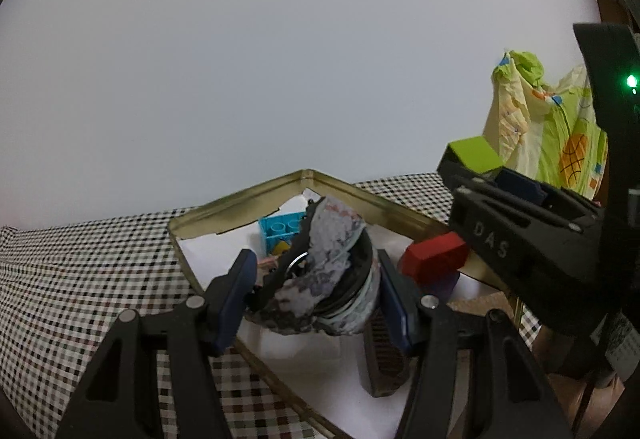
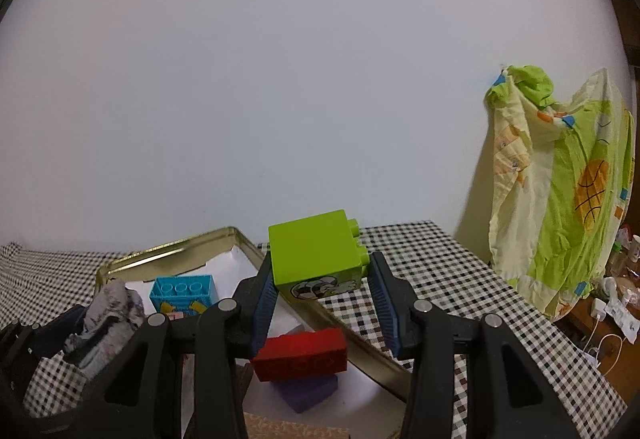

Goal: Organize rigid objects
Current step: 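Lower the pouch and green block into the tray beside the red brick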

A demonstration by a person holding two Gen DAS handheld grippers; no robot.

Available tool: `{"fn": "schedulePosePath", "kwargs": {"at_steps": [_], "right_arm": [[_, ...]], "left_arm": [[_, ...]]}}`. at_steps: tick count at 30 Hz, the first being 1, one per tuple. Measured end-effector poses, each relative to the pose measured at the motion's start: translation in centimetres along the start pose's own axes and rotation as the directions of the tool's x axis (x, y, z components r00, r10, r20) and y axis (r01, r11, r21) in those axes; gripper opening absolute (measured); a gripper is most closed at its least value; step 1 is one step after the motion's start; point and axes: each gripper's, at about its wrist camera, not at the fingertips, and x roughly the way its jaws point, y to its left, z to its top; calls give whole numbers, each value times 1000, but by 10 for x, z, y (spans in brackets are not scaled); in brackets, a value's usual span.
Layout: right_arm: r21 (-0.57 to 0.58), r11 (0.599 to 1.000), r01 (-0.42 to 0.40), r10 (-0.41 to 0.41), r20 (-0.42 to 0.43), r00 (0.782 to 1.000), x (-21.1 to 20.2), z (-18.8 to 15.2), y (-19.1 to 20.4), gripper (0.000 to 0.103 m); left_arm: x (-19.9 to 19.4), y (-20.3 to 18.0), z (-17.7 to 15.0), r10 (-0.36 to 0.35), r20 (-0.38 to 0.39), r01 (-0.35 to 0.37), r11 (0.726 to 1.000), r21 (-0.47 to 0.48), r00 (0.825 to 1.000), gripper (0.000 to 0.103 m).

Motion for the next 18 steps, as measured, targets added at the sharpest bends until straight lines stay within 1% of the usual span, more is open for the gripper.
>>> {"fn": "schedulePosePath", "kwargs": {"at_steps": [8,13,18], "right_arm": [[-25,1000,-14,13,-62,998,14,-4,11,47],[-14,1000,-28,27,-98,995,21,-6,14,47],[-16,1000,-24,22,-124,992,25,-7,15,48]], "left_arm": [[8,6,-3,-16,-47,14,999,-30,999,58],[12,2,-5,-24,-60,22,1000,-20,998,58],[19,-1,-5,-22,-86,21,1000,-13,996,58]]}}
